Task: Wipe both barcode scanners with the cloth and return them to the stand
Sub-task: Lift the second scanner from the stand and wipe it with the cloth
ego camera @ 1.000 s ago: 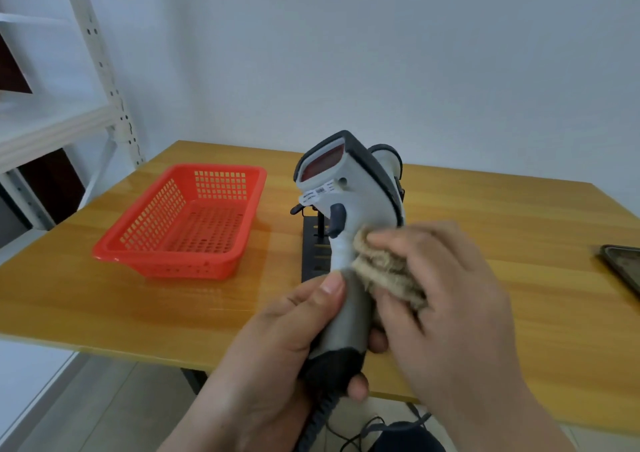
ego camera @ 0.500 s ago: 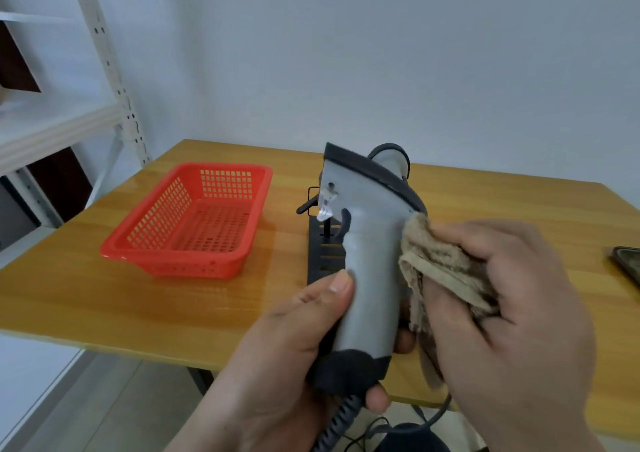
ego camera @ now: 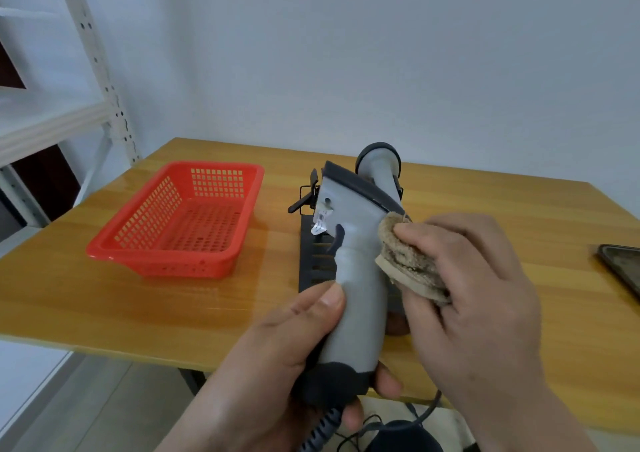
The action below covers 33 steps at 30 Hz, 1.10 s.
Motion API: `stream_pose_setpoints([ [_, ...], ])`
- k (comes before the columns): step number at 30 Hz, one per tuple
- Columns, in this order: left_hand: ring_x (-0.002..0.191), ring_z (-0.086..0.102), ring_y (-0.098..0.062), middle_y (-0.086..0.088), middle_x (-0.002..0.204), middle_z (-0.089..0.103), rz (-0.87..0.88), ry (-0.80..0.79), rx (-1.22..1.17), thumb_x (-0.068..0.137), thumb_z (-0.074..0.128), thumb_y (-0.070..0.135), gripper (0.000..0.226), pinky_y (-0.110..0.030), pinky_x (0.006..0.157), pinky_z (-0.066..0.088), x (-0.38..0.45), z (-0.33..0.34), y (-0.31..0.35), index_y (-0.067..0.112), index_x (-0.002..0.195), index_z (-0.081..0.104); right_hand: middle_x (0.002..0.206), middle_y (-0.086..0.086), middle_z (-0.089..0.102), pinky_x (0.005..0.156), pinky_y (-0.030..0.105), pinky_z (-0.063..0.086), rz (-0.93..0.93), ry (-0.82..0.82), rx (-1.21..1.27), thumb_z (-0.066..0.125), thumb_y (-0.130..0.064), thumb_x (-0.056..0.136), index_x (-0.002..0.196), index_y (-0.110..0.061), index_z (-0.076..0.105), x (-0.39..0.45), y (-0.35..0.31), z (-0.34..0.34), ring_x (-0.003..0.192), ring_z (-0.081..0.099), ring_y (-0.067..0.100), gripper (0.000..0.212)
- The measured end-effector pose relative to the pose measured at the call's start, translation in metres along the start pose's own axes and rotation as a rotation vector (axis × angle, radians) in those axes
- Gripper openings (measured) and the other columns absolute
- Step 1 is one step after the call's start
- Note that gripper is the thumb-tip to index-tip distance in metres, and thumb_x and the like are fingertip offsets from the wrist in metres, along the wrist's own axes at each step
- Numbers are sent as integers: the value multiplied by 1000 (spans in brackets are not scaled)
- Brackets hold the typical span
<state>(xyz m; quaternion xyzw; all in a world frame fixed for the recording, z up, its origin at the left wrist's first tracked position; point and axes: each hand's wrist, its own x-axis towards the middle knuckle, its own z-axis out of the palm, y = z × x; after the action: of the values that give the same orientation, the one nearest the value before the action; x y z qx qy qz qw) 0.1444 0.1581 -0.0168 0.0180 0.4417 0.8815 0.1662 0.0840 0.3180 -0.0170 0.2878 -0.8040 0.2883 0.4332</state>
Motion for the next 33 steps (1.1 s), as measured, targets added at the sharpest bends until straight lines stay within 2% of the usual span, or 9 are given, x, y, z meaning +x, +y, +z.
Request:
stream_pose_setpoints([
  [5, 39, 54, -20, -15, 66, 67, 33, 54, 169, 90, 53, 42, 35, -23, 38, 44, 5, 3, -5, 18, 113, 67, 95, 14, 63, 79, 22, 44, -95, 71, -11, 49, -4, 93, 99, 1, 73, 15, -8, 11, 85, 57, 26, 25],
  [8, 43, 50, -25, -18, 66, 67, 65, 102, 337, 86, 51, 50, 32, -25, 44, 43, 5, 3, -9, 34, 109, 68, 94, 13, 65, 81, 22, 42, -162, 83, 24, 41, -8, 97, 96, -1, 74, 28, -17, 17, 87, 54, 23, 34],
  [10, 41, 52, -23, -18, 66, 66, 114, 180, 359, 86, 54, 51, 32, -26, 43, 42, 5, 2, -8, 33, 108, 68, 96, 13, 66, 83, 20, 41, -178, 44, 22, 38, -12, 100, 98, -1, 74, 26, -15, 16, 88, 54, 23, 38],
  [14, 38, 54, -18, -18, 67, 65, 204, 265, 322, 85, 57, 49, 34, -24, 39, 40, 6, -2, -5, 27, 108, 70, 99, 13, 65, 85, 24, 46, -116, -57, -28, 58, 2, 87, 105, 0, 72, 3, 1, 13, 89, 59, 28, 22],
  [20, 35, 52, -20, -24, 63, 62, 169, 78, 242, 83, 56, 44, 36, -22, 37, 42, 7, 3, -6, 17, 103, 69, 97, 16, 65, 79, 26, 49, -110, 96, 25, 64, 6, 84, 101, 3, 73, 11, -9, 10, 87, 61, 26, 20],
  [24, 37, 55, -19, -24, 67, 62, 128, -18, 111, 76, 64, 42, 42, -21, 36, 45, 3, 1, 1, 10, 102, 70, 99, 7, 63, 85, 10, 44, 5, 7, 105, 61, 2, 82, 101, -1, 73, 2, -3, 8, 91, 60, 12, 23],
  [27, 42, 61, -25, -24, 69, 63, 28, 14, -73, 68, 72, 36, 50, -24, 36, 48, 0, -7, 2, -1, 102, 69, 95, -8, 62, 78, -2, 39, 201, -112, 192, 64, -2, 73, 97, -12, 74, -2, -1, 7, 93, 57, -4, 27],
  [30, 47, 65, -28, -24, 70, 67, -24, -63, -151, 73, 70, 33, 39, -28, 41, 53, -1, -5, 3, 2, 97, 73, 94, -14, 62, 73, -1, 39, 302, -26, 272, 63, -6, 75, 97, -18, 71, -1, -10, 4, 92, 57, -7, 26],
  [33, 58, 67, -28, -23, 78, 67, -55, -104, -116, 81, 64, 34, 39, -33, 51, 57, 2, -4, 2, 2, 103, 70, 102, -10, 63, 75, 1, 41, 283, 19, 333, 64, -8, 79, 101, -17, 70, -1, -20, 4, 93, 59, -7, 25],
])
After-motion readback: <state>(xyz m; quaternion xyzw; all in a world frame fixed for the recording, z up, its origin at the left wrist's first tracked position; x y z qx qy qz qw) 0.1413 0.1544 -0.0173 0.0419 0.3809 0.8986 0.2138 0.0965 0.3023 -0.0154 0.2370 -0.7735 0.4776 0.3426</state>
